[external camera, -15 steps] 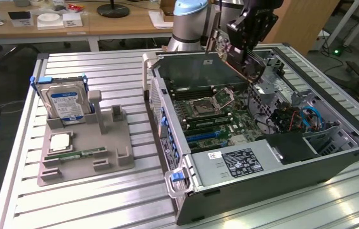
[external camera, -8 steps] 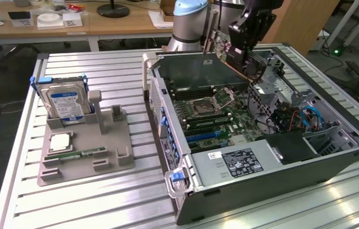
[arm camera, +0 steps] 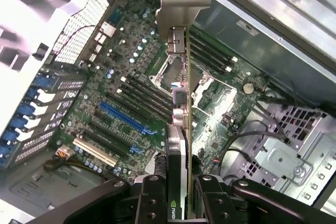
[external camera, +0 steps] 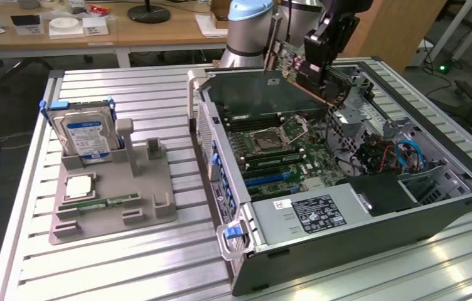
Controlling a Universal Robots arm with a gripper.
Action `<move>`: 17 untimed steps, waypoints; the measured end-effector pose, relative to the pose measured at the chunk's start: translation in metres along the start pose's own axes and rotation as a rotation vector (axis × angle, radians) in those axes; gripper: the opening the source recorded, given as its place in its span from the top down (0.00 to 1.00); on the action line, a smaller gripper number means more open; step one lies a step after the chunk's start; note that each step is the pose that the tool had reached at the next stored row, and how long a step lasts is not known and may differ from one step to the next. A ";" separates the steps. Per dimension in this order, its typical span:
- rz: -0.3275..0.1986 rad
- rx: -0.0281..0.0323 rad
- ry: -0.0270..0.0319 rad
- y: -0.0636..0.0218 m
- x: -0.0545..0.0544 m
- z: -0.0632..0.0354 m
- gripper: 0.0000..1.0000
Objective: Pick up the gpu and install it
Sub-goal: 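Insert the gpu into the slot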
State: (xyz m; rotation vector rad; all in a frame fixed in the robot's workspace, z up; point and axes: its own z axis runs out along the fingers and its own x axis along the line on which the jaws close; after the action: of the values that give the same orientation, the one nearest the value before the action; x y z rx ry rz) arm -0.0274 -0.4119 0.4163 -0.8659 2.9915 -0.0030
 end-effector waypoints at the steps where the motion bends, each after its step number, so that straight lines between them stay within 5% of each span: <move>1: -0.013 -0.0003 -0.0001 0.0000 0.000 0.0000 0.73; 12: -0.168 -0.0043 -0.0016 0.0000 0.000 0.0002 0.73; 17: -0.288 -0.0073 -0.0028 -0.0002 0.000 0.0002 0.73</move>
State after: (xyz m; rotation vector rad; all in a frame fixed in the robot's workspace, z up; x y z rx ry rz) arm -0.0274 -0.4121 0.4161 -1.2868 2.8359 0.0030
